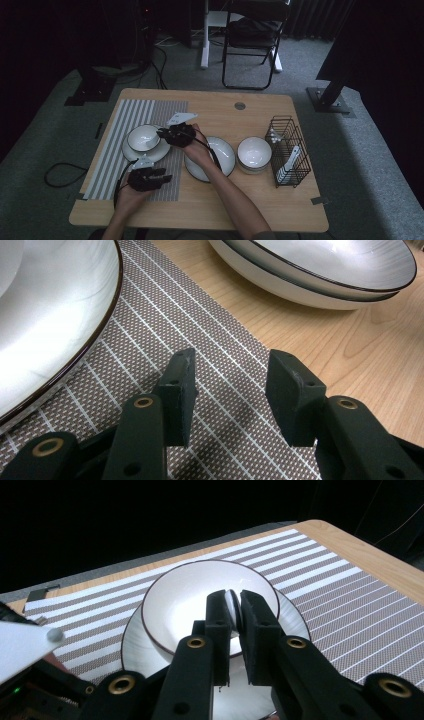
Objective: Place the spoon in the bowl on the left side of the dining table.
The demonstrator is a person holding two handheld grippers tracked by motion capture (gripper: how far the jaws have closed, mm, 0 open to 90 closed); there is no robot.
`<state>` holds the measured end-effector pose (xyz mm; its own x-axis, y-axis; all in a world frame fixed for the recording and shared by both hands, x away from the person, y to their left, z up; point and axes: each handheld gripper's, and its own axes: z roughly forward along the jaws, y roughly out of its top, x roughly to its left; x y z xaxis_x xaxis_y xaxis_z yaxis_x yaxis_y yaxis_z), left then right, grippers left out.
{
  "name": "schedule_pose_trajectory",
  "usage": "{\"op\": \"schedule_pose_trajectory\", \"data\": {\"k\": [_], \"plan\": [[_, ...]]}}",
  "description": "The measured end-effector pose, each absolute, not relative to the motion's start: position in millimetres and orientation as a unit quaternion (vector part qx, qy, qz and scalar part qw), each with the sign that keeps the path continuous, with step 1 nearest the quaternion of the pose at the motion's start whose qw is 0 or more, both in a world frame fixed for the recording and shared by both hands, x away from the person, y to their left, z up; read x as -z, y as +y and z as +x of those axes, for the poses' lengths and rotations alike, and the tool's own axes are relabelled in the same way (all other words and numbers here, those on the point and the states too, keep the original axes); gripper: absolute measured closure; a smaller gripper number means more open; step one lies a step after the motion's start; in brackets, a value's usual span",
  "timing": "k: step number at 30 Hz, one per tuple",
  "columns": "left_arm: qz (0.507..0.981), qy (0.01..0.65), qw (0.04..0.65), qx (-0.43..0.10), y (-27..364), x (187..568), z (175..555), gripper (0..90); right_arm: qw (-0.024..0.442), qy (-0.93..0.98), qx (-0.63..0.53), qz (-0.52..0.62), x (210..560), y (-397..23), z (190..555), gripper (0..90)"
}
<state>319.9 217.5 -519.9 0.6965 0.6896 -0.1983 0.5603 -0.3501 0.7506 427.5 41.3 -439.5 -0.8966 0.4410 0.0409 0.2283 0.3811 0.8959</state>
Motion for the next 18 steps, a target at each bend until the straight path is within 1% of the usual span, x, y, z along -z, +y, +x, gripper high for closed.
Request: {"op": "schedule_pose_trajectory", "data": {"k": [7,15,18], "plan": [[0.818,0.382,0.423,-0.076,217.2,520.2,320.0,56.3,0.097,0.826,-0.515,0.210,444.2,35.3,426.3,78.9],[0.819,0.381,0.422,-0.075,216.7,520.7,320.2,56.3,0.098,0.829,-0.509,0.210,445.7,30.0,422.2,70.6],[0.819,0.381,0.423,-0.075,216.7,520.9,320.2,56.3,0.100,0.826,-0.512,0.212,443.7,26.5,420.5,69.1]]}}
